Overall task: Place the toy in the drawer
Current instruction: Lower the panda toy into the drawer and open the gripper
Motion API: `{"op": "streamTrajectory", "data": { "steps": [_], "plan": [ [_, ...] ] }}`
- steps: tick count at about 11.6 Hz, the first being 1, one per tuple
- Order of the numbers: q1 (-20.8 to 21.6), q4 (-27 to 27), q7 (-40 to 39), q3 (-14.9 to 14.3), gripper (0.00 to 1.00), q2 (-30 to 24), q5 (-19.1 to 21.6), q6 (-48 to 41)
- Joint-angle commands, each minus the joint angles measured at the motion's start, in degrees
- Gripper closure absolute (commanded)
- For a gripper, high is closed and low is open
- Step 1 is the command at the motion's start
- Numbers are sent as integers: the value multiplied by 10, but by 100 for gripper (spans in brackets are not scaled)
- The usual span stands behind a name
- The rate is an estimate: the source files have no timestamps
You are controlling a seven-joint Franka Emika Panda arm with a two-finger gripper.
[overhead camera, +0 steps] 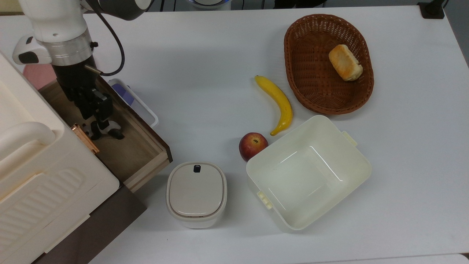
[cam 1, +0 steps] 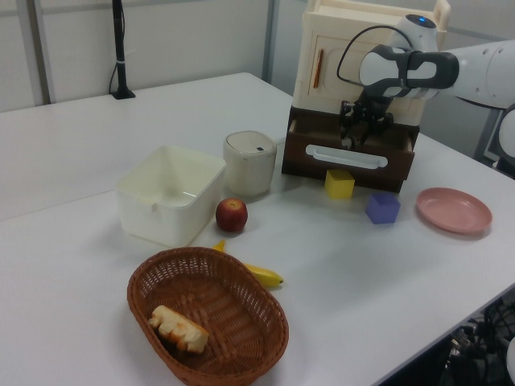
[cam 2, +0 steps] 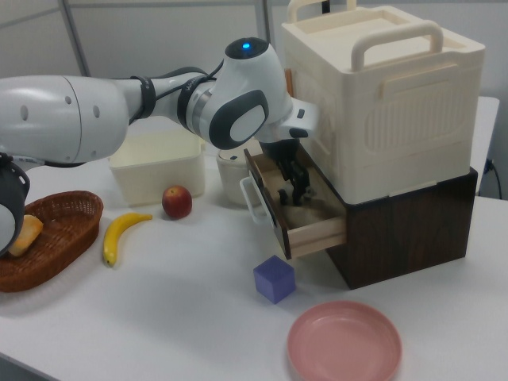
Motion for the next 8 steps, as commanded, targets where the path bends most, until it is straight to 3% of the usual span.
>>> {"op": "streamTrajectory", "data": {
  "steps": [1, 5, 7, 8],
  "plan": [
    [4, 5, 17, 20, 42, -19, 9, -9],
    [23, 28, 38, 63, 42, -45, 7, -9],
    [54, 24, 37, 63, 39, -62, 5, -11],
    [66, 17, 33, 63, 19, -71, 3, -22]
  ]
}}
